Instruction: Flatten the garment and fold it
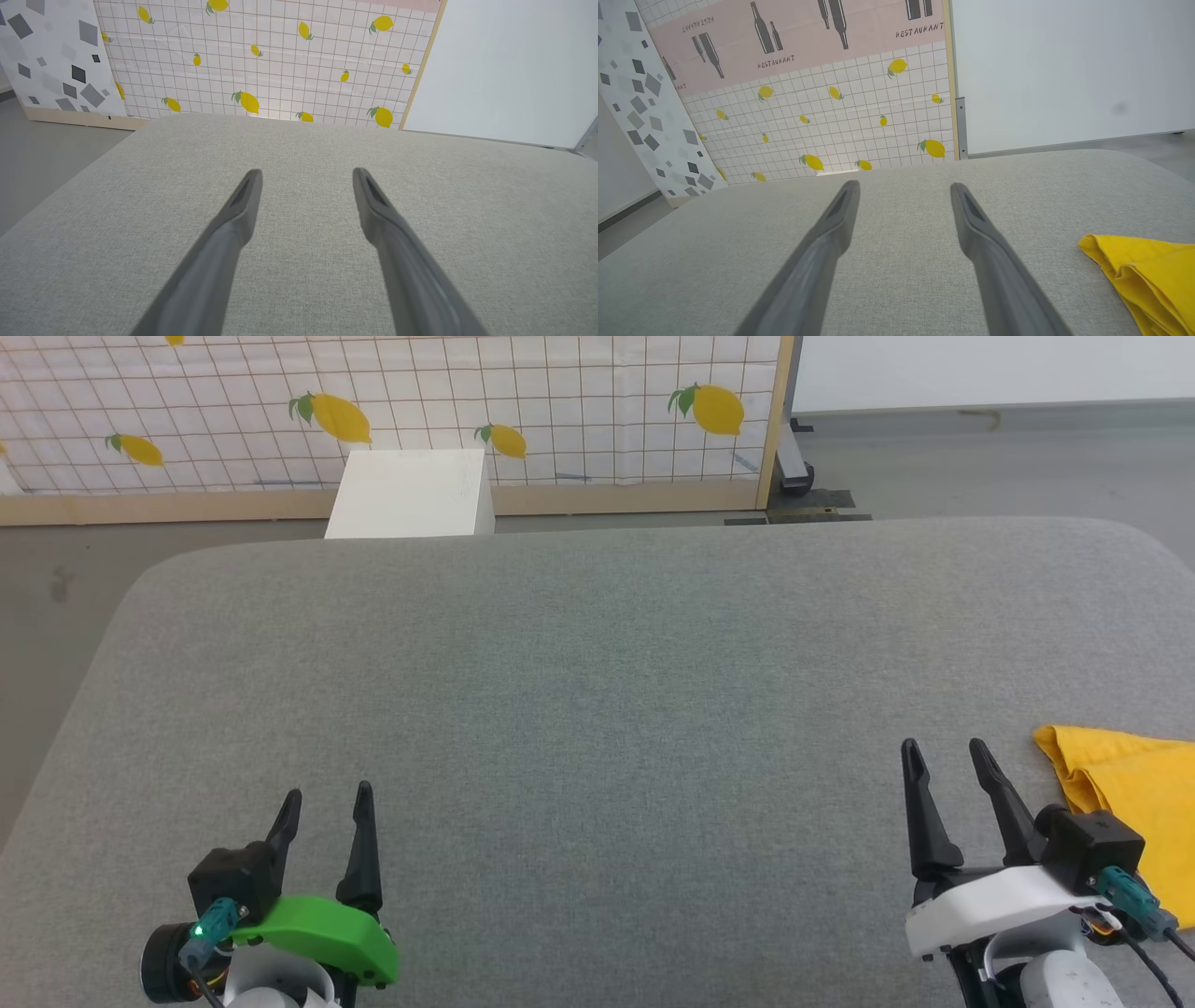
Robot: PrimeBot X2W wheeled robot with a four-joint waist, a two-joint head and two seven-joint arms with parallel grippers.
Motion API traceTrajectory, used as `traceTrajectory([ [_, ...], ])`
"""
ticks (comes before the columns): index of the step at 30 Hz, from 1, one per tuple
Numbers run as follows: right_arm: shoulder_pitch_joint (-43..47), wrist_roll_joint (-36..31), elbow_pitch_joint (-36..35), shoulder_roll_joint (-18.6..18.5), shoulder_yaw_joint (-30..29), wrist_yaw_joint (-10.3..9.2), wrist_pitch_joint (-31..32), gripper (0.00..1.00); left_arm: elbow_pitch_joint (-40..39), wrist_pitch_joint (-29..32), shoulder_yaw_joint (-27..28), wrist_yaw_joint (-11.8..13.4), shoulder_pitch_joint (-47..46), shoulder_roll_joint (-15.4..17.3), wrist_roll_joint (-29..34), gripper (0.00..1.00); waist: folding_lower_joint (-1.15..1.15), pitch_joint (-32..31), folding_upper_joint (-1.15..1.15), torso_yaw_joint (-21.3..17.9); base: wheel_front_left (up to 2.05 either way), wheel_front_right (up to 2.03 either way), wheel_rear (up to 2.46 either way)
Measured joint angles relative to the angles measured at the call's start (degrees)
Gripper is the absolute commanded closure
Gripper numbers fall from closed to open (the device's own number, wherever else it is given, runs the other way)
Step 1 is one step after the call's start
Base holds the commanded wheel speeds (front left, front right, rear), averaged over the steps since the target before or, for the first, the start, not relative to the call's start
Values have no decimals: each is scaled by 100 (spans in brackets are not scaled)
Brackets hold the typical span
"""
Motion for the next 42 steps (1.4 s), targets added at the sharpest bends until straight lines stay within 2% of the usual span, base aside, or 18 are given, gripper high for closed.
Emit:
traceTrajectory([
  [1, 0, 1, 9, 0, 1, 0, 0, 100, 0, 0, -4, 0, -1, 4, 0, 100, 0, 0, 0, 0, 0, 0, 0],
  [42, 31, -313, -398, 0, 29, 0, 413, 100, -397, 361, 100, -1, 2, -156, 454, 100, 0, 65, 0, 97, 0, 0, 0],
])
